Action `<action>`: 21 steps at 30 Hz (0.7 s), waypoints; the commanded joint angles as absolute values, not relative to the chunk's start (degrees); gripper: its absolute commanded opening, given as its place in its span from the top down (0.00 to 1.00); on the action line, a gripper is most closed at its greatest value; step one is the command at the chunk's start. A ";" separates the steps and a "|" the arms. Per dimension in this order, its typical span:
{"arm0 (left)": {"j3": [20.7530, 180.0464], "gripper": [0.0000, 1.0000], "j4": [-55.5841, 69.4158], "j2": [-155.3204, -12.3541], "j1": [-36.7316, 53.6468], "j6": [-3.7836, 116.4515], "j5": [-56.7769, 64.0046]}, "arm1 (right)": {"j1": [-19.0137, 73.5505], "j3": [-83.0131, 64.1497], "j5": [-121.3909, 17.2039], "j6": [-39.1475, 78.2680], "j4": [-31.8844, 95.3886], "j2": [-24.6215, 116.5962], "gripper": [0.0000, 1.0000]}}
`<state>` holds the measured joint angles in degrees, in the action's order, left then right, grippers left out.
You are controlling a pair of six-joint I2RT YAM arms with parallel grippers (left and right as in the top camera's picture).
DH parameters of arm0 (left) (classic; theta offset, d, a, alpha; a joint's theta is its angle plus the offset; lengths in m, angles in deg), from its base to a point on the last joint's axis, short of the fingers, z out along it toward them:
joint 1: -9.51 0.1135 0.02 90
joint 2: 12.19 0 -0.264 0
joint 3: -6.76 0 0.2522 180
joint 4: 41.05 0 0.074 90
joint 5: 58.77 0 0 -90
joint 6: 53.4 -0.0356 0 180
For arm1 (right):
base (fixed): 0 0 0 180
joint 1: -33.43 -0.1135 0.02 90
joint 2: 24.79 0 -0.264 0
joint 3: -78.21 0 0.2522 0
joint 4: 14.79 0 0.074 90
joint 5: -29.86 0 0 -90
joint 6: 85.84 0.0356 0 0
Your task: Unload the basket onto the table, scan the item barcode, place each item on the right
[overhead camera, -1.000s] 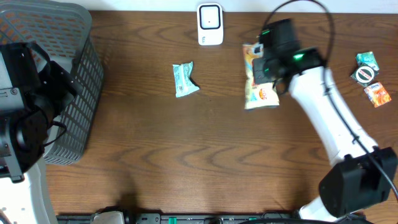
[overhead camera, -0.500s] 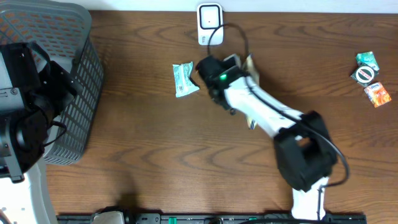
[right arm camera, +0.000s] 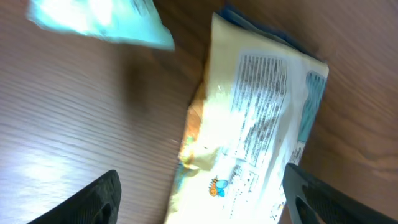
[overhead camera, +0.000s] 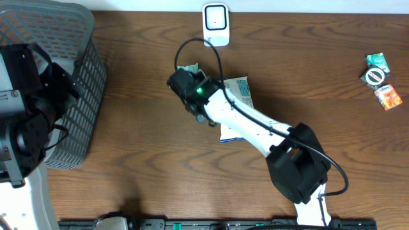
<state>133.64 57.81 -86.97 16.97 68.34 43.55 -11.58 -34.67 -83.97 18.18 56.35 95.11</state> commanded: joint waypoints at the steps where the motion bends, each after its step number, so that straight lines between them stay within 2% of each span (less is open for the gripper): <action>1: 134.06 0.02 57.94 -87.04 17.26 68.85 43.70 | -8.02 -39.85 -79.01 18.75 58.58 94.67 0.26; 2: 134.06 0.02 57.94 -87.04 17.26 68.85 43.70 | -6.82 -40.68 -78.88 18.75 59.39 94.67 0.34; 4: 134.06 0.02 57.96 -87.04 17.26 68.85 43.70 | -4.17 -41.20 -77.26 18.66 60.61 94.67 0.63; 6: 134.06 0.02 57.94 -87.04 17.26 68.85 43.70 | -1.00 -41.14 -72.93 17.33 62.36 94.78 0.86; 8: 134.06 0.02 57.94 -87.04 17.26 68.85 43.70 | 1.77 -40.87 -66.27 14.12 63.78 95.22 0.96; 9: 134.06 0.02 57.94 -87.04 17.26 68.85 43.70 | 3.21 -40.52 -62.25 12.28 64.18 95.35 0.99; 12: 134.06 0.02 57.94 -87.04 17.26 68.85 43.70 | 6.71 -38.45 -53.24 9.22 64.11 96.12 0.99; 21: 134.06 0.02 57.94 -87.04 17.26 68.85 43.70 | 8.70 -26.34 -52.50 9.29 57.31 96.79 0.99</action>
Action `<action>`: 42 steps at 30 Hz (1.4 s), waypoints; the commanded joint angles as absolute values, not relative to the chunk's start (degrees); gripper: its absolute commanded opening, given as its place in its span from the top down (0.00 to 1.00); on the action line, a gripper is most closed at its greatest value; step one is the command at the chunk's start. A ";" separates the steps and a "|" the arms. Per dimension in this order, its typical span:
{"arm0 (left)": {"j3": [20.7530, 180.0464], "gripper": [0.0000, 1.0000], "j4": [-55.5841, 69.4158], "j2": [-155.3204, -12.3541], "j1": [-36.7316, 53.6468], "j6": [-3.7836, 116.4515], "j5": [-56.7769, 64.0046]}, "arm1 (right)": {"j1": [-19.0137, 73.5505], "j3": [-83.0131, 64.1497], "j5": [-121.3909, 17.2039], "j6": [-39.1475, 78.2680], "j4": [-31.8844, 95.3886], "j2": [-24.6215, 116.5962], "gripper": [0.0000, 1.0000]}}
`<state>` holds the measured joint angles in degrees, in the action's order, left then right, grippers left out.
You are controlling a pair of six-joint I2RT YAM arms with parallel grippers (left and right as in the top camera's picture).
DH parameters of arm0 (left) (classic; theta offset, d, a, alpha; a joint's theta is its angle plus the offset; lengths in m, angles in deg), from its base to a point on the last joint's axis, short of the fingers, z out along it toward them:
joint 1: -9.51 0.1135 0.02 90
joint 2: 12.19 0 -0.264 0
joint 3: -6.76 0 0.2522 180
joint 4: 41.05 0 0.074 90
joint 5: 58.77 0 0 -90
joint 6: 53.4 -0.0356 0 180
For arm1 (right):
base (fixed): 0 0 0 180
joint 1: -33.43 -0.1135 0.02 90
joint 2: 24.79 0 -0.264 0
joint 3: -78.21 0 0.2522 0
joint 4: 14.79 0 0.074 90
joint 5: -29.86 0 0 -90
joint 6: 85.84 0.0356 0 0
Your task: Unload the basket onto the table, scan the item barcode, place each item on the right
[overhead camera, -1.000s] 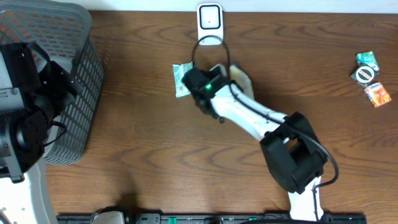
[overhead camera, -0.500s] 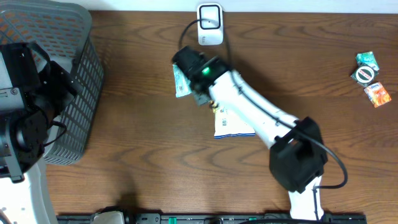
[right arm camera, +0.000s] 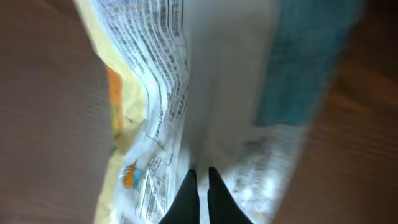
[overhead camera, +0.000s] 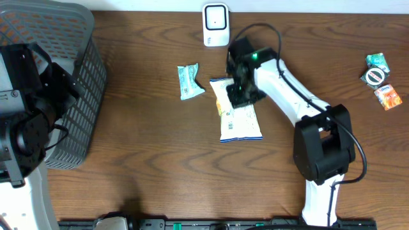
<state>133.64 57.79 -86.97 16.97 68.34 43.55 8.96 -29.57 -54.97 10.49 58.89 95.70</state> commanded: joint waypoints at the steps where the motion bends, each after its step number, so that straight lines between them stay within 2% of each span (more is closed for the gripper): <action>1: 134.06 0.02 57.96 -87.04 17.26 68.85 43.70 | 8.61 -25.18 -52.59 9.59 56.48 96.79 0.99; 10: 134.06 0.02 57.96 -87.04 17.26 68.85 43.70 | 8.59 -29.55 -60.21 15.87 61.75 93.45 0.98; 12: 134.06 0.02 57.96 -87.04 17.26 68.85 43.70 | 8.53 -31.47 -60.21 15.84 62.28 92.16 0.96; 15: 134.06 0.02 57.96 -87.04 17.26 68.85 43.68 | 8.42 -32.22 -60.21 15.69 61.12 90.85 0.82; 17: 134.06 0.02 57.96 -87.04 17.26 68.85 43.70 | 8.42 -32.20 -60.21 15.71 59.35 90.81 0.79; 19: 134.06 0.02 57.94 -87.04 17.26 68.85 43.70 | 8.42 -32.00 -60.21 15.89 57.10 91.44 0.80; 22: 134.06 0.02 57.94 -87.04 17.26 68.85 43.70 | 8.42 -31.17 -60.21 15.95 53.51 92.53 0.88; 32: 134.06 0.02 57.96 -87.04 17.26 68.85 43.70 | 8.26 -22.36 -62.38 16.37 38.39 96.25 0.91; 36: 134.06 0.02 57.96 -87.04 17.26 68.85 43.70 | 8.39 -23.65 -62.66 16.33 40.20 95.44 0.87; 42: 134.06 0.02 57.94 -87.04 17.26 68.85 43.70 | 8.22 -30.08 -62.57 17.00 53.12 91.00 0.78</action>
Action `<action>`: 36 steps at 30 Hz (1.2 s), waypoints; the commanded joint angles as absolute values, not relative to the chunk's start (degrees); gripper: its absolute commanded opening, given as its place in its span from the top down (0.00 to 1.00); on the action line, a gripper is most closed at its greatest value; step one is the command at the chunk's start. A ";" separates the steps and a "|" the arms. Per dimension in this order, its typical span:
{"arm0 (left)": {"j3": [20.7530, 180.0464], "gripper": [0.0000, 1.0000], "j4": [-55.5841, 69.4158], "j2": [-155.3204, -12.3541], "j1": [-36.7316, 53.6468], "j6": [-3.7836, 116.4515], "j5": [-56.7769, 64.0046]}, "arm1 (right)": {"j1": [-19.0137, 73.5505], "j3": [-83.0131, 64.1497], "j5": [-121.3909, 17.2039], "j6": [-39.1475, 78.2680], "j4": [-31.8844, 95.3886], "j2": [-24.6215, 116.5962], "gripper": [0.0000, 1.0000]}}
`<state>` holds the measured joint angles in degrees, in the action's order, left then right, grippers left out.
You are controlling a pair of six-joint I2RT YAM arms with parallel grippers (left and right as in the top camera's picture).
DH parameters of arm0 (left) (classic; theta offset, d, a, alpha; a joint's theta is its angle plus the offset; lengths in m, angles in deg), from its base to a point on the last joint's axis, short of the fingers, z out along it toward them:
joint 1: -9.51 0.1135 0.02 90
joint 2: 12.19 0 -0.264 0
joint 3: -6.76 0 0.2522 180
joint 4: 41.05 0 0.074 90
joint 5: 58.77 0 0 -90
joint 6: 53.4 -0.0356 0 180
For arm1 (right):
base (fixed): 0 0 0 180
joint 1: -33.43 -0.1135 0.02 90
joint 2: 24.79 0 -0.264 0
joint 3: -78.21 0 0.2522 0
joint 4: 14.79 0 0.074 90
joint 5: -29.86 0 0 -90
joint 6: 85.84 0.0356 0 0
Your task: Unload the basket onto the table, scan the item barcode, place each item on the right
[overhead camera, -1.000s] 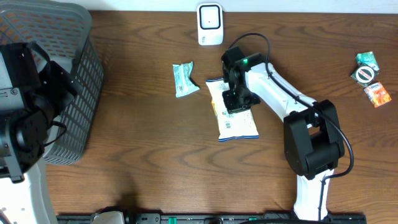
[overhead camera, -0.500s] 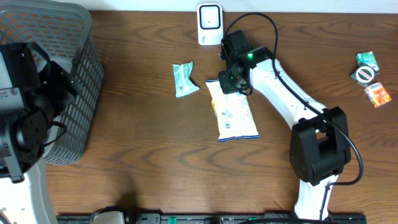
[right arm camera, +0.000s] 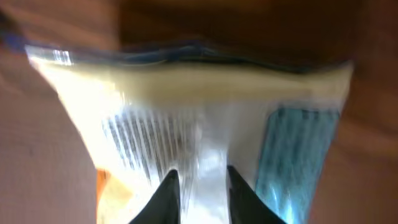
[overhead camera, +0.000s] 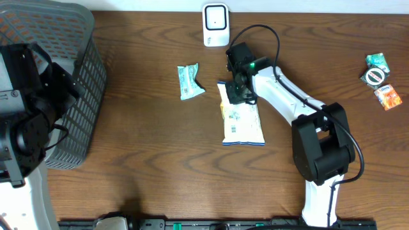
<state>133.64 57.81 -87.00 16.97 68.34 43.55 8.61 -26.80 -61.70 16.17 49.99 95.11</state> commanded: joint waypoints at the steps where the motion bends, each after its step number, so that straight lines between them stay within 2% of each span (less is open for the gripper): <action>1: 134.06 0.02 57.94 -87.04 17.26 68.85 43.70 | 8.13 -30.56 -62.57 17.00 55.85 90.19 0.77; 7: 134.06 0.02 57.94 -87.04 17.26 68.85 43.70 | 7.26 -29.73 -61.90 16.98 68.40 88.79 0.74; 10: 134.06 0.02 57.96 -87.04 17.26 68.85 43.70 | 6.27 -26.40 -61.00 17.05 67.98 88.79 0.75; 14: 134.06 0.02 57.96 -87.04 17.26 68.85 43.70 | 4.53 -19.74 -61.07 17.05 61.16 88.79 0.75; 17: 134.06 0.02 57.94 -87.04 17.26 68.85 43.70 | 3.46 -14.62 -61.35 17.81 55.65 88.79 0.81; 20: 134.06 0.02 57.94 -87.04 17.26 68.83 43.70 | 3.35 -13.18 -62.44 20.83 56.05 88.79 0.95; 22: 134.06 0.02 57.94 -87.04 17.26 68.85 43.70 | 3.48 -14.03 -62.68 20.87 57.69 88.51 0.96; 30: 134.06 0.02 57.96 -87.04 17.26 68.85 43.70 | 4.64 -23.87 -64.19 20.83 62.73 87.18 0.89; 31: 134.06 0.02 57.96 -87.04 17.26 68.85 43.70 | 4.61 -24.70 -64.65 20.83 61.69 87.18 0.86; 34: 134.06 0.02 57.96 -87.04 17.26 68.85 43.70 | 4.64 -24.79 -66.14 20.85 55.94 87.24 0.68; 36: 134.06 0.02 57.94 -87.04 17.26 68.85 43.68 | 4.64 -24.68 -66.25 20.85 53.60 87.66 0.63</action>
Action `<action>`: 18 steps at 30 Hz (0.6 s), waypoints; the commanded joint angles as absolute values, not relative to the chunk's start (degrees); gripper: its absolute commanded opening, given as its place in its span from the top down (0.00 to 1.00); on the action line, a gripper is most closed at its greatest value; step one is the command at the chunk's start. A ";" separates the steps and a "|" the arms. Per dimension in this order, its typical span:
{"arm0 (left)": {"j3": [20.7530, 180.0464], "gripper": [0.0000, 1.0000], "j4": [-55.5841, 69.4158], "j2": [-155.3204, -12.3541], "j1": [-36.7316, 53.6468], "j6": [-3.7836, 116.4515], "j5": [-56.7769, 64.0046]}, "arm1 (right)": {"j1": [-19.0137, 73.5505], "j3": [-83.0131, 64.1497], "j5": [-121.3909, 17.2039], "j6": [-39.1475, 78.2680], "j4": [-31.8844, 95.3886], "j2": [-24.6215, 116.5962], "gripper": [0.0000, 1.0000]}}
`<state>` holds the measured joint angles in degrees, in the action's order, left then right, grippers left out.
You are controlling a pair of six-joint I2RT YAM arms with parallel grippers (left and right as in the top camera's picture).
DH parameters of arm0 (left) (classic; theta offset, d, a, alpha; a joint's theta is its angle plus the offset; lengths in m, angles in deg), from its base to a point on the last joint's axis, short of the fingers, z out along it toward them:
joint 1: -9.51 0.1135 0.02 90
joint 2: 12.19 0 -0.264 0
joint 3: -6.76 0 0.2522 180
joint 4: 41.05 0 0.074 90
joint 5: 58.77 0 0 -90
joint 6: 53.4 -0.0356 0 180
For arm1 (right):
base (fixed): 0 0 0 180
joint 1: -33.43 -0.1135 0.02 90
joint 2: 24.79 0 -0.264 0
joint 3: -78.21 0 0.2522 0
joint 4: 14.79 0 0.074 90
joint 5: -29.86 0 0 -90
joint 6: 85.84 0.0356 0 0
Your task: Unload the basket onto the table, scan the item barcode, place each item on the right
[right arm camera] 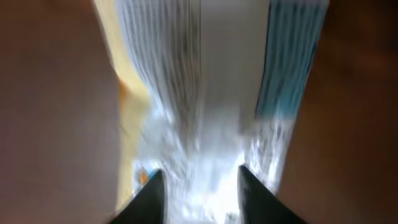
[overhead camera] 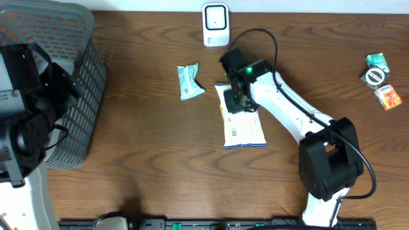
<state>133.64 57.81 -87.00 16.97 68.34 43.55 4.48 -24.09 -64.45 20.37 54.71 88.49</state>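
The item, a white and yellow packet (overhead camera: 244, 124) with printed text and a blue strip, lies flat on the wooden table with its printed back up. My right gripper (overhead camera: 235, 99) is low over the packet's far end. In the right wrist view the packet (right arm camera: 199, 93) is blurred and fills the middle, and the right gripper (right arm camera: 200, 174) is open, its dark fingertips apart over the wrapper. The white barcode scanner (overhead camera: 216, 24) stands at the table's far edge, just beyond the packet. The left gripper does not show.
A small teal packet (overhead camera: 189, 82) lies left of the item. A grey mesh basket (overhead camera: 83, 83) stands at the far left beside the left arm's body (overhead camera: 29, 108). Three small packets (overhead camera: 382, 80) lie at the far right.
The right gripper's fingers stand wider apart than before. It has shifted slightly from the packet's far edge toward its middle. The packet lies in nearly the same place.
First my right gripper was wide open near the teal packet, with the arm lying across the item. Then it was at the item's far end with fingers almost shut on the wrapper. Later the fingers stood slightly apart at the far edge, and now wider.
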 commanded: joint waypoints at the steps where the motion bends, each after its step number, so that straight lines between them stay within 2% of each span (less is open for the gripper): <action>1: 134.06 0.02 57.96 -87.04 17.26 68.85 43.68 | 4.64 -24.68 -66.22 20.87 52.75 87.96 0.62; 14: 134.06 0.02 57.96 -87.04 17.26 68.85 43.70 | 4.61 -24.66 -64.06 20.87 46.23 95.83 0.59; 18: 134.06 0.02 57.96 -87.04 17.26 68.85 43.70 | 4.64 -25.92 -63.03 20.83 47.28 95.39 0.55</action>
<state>133.64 57.81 -86.97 16.97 68.34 43.55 4.48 -24.46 -64.45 20.37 46.56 95.20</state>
